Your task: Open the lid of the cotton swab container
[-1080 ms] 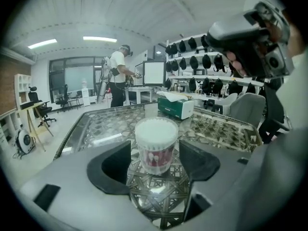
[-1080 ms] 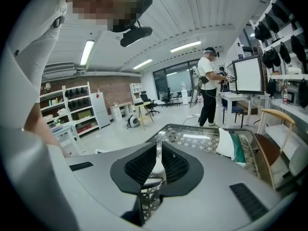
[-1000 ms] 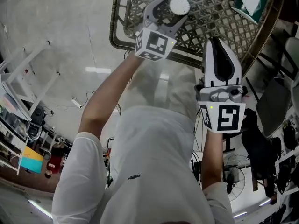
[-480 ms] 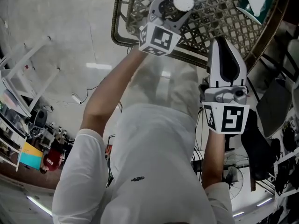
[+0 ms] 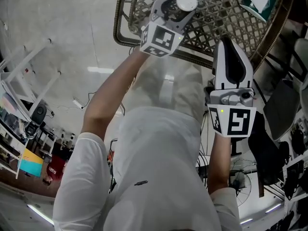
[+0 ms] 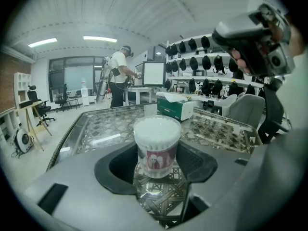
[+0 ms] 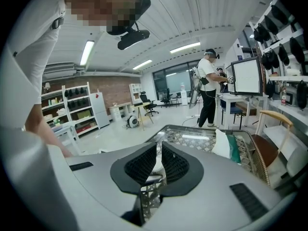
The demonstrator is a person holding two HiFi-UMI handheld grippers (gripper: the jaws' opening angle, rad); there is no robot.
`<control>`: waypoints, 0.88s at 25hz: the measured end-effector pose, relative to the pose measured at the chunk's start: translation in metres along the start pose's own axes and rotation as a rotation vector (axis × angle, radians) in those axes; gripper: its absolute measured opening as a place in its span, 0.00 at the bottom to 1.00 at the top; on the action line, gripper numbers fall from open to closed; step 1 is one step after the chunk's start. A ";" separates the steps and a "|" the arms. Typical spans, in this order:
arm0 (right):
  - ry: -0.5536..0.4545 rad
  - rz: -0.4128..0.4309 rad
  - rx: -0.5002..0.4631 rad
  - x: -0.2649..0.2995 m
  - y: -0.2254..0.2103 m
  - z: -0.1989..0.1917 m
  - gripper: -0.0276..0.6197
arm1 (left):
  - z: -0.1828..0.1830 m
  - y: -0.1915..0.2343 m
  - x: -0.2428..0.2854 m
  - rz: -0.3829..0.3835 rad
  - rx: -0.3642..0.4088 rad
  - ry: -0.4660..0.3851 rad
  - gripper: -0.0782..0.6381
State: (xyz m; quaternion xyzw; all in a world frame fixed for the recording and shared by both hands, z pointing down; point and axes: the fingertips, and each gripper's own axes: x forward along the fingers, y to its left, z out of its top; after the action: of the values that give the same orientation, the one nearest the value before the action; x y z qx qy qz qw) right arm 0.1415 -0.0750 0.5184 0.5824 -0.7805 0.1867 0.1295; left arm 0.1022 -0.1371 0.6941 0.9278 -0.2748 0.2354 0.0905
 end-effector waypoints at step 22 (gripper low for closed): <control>-0.097 -0.037 -0.035 -0.051 0.026 0.057 0.05 | 0.104 -0.023 -0.103 -0.027 0.046 -0.080 0.45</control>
State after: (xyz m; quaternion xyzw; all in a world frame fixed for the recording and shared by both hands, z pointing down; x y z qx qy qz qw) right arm 0.1322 -0.0500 0.4425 0.6026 -0.7781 0.1424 0.1051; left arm 0.0788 -0.1008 0.5519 0.9419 -0.2603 0.2033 0.0613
